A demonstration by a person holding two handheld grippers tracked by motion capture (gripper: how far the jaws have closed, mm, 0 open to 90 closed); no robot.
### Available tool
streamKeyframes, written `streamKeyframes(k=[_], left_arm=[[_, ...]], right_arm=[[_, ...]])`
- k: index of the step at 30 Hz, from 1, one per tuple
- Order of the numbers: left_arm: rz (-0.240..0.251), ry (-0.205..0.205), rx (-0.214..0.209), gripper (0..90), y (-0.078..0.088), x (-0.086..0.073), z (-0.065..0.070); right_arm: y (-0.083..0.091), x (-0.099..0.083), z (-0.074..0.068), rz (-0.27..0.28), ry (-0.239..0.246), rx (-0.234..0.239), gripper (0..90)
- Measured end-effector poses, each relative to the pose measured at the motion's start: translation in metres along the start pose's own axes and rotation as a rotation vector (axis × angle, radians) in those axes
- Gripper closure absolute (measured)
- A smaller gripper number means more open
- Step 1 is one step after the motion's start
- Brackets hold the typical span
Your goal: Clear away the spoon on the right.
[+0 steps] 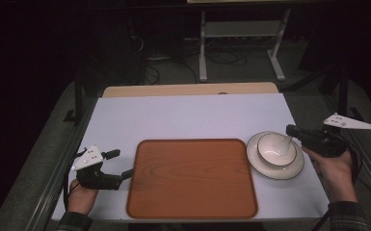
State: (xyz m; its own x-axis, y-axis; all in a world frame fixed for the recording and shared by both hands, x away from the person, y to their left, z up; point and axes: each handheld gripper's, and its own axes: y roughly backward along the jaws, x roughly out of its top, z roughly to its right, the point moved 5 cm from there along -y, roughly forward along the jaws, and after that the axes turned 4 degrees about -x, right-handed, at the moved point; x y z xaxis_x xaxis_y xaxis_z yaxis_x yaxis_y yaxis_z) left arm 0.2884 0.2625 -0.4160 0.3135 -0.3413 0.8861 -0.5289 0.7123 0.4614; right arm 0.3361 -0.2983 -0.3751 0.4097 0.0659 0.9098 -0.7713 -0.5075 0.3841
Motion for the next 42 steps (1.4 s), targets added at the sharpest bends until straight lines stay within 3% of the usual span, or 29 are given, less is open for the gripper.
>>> streamKeyframes(k=[7,24,42], left_arm=[[-0.003,-0.001,-0.001,12.8,0.0,0.0,0.0],[-0.002,0.002,-0.002,12.7,-0.001,0.0,0.0],[0.002,0.002,-0.001,12.7,0.0,0.0,0.0]], right_arm=[[0.001,0.011,-0.006,0.014,0.012,0.009,84.0],[-0.008,0.044,-0.047,0.016,0.091,0.073,84.2],[-0.022,0.047,-0.08,-0.005,0.125,0.179,84.1]])
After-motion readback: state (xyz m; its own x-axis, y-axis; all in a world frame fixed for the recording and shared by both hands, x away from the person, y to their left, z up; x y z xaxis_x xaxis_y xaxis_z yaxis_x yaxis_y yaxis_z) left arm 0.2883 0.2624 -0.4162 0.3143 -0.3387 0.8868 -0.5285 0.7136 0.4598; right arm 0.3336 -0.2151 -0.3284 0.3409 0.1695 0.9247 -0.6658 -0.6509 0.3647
